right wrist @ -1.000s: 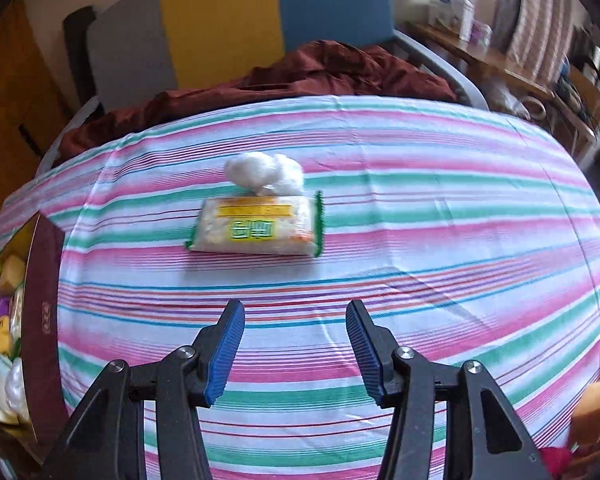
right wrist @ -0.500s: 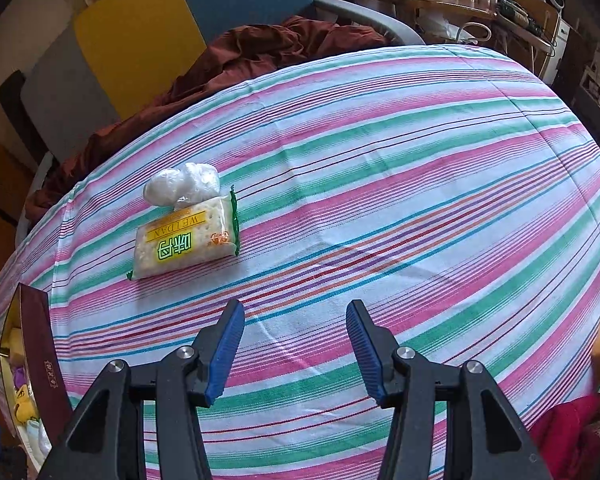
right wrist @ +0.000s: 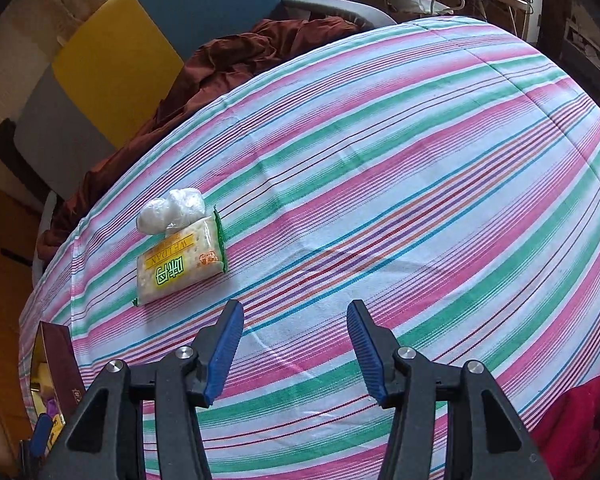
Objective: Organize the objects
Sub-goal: 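Return the left gripper to the table and grasp the WEIDAN snack packet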
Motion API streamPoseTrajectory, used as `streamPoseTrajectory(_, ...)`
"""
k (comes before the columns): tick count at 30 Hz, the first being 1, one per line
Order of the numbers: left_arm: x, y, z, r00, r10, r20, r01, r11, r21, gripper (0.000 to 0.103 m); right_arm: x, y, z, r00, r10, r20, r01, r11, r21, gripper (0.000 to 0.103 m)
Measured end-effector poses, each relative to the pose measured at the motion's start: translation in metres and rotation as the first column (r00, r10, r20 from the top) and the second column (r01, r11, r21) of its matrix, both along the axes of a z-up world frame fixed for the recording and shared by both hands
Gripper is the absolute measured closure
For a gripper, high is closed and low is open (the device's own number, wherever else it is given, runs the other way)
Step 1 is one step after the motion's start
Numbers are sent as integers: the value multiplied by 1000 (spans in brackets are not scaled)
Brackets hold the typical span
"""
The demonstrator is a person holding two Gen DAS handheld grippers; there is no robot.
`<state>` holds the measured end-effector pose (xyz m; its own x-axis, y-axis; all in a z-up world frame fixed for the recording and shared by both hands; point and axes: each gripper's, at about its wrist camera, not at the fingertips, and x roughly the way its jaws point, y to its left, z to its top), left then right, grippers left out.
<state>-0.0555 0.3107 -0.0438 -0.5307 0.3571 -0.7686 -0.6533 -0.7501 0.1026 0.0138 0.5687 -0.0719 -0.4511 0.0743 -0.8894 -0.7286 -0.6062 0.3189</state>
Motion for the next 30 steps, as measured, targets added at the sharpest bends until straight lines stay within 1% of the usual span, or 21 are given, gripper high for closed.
streamPoseTrajectory(3,-9,26,-4,999,-35,8,35,999,-9,21,5,5,0,1000,-25,-16,25,999,-24,49)
streamPoseTrajectory(8,-25,67,-9,996,-93,-4,93,996,-18,21,11,11,-1,998,-56,-38,54,997,-63,49)
streamPoseTrajectory(9,-28,75,-11,993,-116,-7,116,993,-19,20,12,12,-2,997,-58,-43,55,996,-74,48)
streamPoseTrajectory(10,-30,84,-13,990,-143,-12,143,989,-27,16,12,12,-2,997,-63,-48,59,995,-84,48)
streamPoseTrajectory(11,-33,93,-15,985,-170,-12,170,985,-38,15,13,12,-2,997,-64,-51,59,994,-89,48)
streamPoseTrajectory(13,-39,112,-19,975,-223,-10,222,973,-56,15,12,12,-2,996,-63,-57,57,994,-96,48)
streamPoseTrajectory(15,-44,129,-23,964,-263,-28,260,962,-82,15,13,13,-2,996,-64,-64,57,993,-106,48)
streamPoseTrajectory(17,-50,147,-30,945,-325,-37,319,941,-117,14,14,13,-3,995,-66,-69,57,991,-118,48)
streamPoseTrajectory(20,-56,166,-45,913,-406,-46,391,900,-191,11,14,15,-4,995,-71,-75,60,989,-135,48)
streamPoseTrajectory(22,-61,173,-53,901,-432,-45,413,884,-219,11,14,16,-4,994,-75,-75,64,988,-140,48)
streamPoseTrajectory(24,-65,179,-59,890,-455,-38,435,870,-231,8,13,18,-6,994,-78,-74,67,987,-146,48)
streamPoseTrajectory(27,-67,185,-63,873,-484,-59,459,856,-239,7,13,18,-6,994,-77,-72,66,987,-147,48)
streamPoseTrajectory(29,-67,189,-63,867,-493,-72,465,853,-235,8,13,19,-7,995,-79,-66,68,987,-148,48)
streamPoseTrajectory(30,-69,191,-63,868,-493,-57,470,854,-222,11,12,20,-8,995,-81,-64,70,986,-150,48)
